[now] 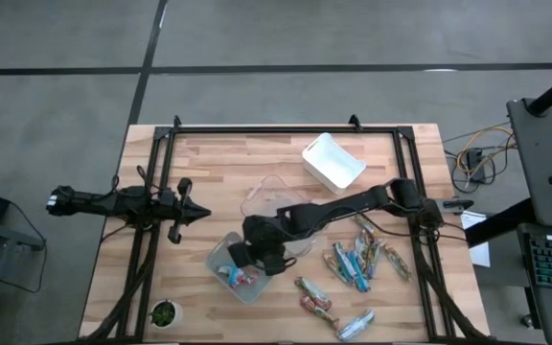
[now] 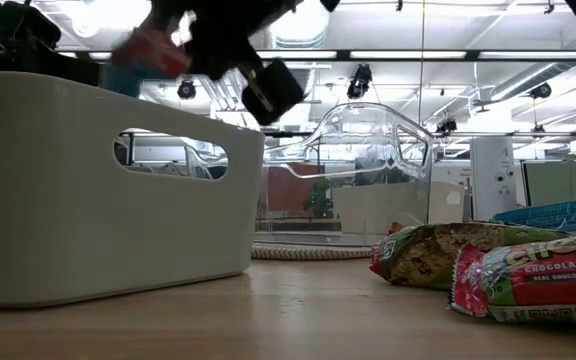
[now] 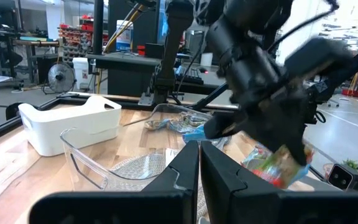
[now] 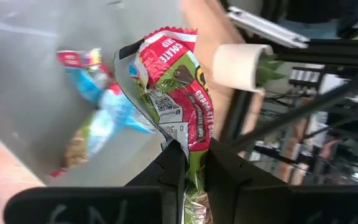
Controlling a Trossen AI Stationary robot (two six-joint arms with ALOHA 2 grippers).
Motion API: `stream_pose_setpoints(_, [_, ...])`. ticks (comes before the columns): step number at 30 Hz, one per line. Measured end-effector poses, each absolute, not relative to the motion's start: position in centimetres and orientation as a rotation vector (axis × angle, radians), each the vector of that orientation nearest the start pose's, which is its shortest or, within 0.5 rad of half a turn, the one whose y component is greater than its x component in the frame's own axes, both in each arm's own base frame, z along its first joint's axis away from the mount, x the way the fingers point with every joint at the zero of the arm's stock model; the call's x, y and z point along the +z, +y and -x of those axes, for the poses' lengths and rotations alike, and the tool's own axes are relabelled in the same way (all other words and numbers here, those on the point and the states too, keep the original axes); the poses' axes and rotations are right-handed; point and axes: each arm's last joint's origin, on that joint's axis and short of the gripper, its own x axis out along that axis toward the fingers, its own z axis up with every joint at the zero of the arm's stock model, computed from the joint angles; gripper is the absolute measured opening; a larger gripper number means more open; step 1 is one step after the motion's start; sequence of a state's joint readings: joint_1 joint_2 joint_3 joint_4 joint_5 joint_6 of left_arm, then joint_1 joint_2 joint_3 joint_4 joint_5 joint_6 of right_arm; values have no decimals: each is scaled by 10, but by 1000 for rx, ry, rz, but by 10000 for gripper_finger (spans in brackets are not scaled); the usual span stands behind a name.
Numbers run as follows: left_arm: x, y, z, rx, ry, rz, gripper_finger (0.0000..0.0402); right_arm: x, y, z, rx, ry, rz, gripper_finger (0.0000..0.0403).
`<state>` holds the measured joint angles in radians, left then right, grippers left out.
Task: Pick and place Granola Bars by type
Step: Put the red granola bar into the gray bin
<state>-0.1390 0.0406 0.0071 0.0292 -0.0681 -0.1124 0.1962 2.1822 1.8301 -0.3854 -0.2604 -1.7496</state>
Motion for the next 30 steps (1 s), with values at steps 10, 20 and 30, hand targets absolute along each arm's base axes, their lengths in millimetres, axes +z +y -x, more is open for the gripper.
stream_pose_setpoints(10, [166, -12, -99, -71, 8, 112, 0, 220, 114, -482, 982, 149, 1605, 38])
stream_pose_setpoints(20, [166, -12, -99, -71, 8, 112, 0, 221, 118, -481, 988, 138, 1603, 38])
stream_pose_setpoints(30, [166, -12, -99, -71, 8, 112, 0, 221, 121, -480, 996, 132, 1583, 38])
